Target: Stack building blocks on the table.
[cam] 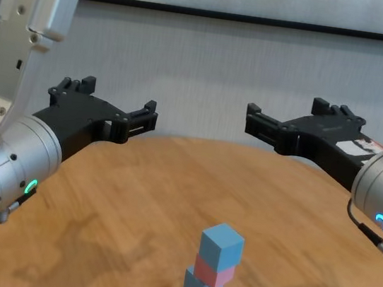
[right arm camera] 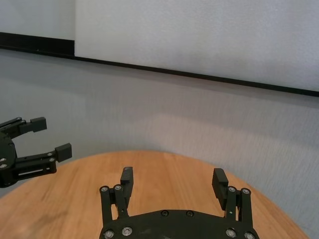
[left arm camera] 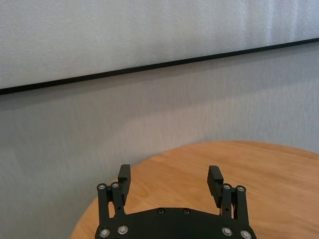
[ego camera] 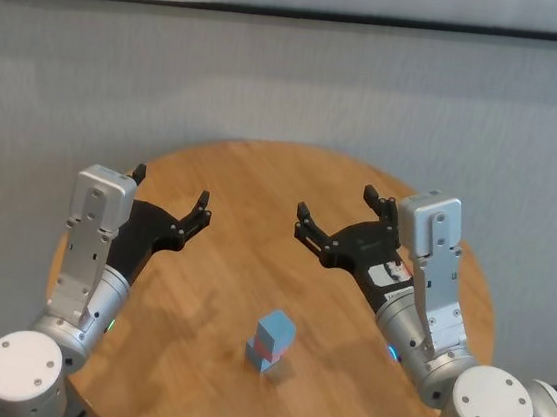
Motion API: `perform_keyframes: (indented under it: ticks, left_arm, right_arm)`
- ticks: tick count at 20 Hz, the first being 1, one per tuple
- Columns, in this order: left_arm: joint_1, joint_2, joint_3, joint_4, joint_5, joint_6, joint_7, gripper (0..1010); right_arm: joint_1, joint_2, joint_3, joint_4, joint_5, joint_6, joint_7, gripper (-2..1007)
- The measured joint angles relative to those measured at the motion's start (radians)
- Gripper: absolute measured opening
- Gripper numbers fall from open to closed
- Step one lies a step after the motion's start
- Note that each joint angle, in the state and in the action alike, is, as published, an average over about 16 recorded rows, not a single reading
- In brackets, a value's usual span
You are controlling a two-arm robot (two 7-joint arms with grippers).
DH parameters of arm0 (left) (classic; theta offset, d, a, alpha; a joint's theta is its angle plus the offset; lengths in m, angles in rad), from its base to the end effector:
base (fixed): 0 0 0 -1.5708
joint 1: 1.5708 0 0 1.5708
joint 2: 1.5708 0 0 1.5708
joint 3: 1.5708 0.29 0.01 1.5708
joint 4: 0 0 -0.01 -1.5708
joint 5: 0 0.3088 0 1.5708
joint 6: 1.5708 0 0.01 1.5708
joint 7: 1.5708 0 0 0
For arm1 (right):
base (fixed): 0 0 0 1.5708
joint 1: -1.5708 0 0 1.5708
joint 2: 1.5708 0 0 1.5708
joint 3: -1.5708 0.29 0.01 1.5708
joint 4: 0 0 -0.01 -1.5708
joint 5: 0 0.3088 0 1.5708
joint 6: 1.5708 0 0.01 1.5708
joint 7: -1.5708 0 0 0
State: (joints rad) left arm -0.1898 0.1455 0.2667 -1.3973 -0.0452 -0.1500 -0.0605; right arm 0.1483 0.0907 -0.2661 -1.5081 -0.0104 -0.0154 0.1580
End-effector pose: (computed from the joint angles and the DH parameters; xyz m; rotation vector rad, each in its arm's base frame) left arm 0.3738 -0.0328 -0.2968 -0.0037 -0.2023 1.2597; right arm 0.3608 0.0568 -0.2760 -0.0398 -0.1582 -1.1542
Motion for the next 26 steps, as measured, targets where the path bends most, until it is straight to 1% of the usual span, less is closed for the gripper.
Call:
perform_keyframes:
  ticks: [7,14,26]
  left_arm:
    - [-0.014,-0.014,-0.012,0.016,0.010,0.001,-0.016,1001]
    - [-0.027,-0.029,-0.016,0.031,0.018,0.004,-0.040,1001]
    - [-0.037,-0.044,-0.019,0.046,0.025,0.033,-0.083,1001]
  right_arm:
    - [0.009,-0.002,-0.007,0.016,0.002,0.003,0.008,1001]
    - [0.009,0.001,-0.009,0.017,0.002,0.004,0.011,1001]
    - [0.009,0.013,-0.015,-0.001,-0.006,0.010,0.016,1001]
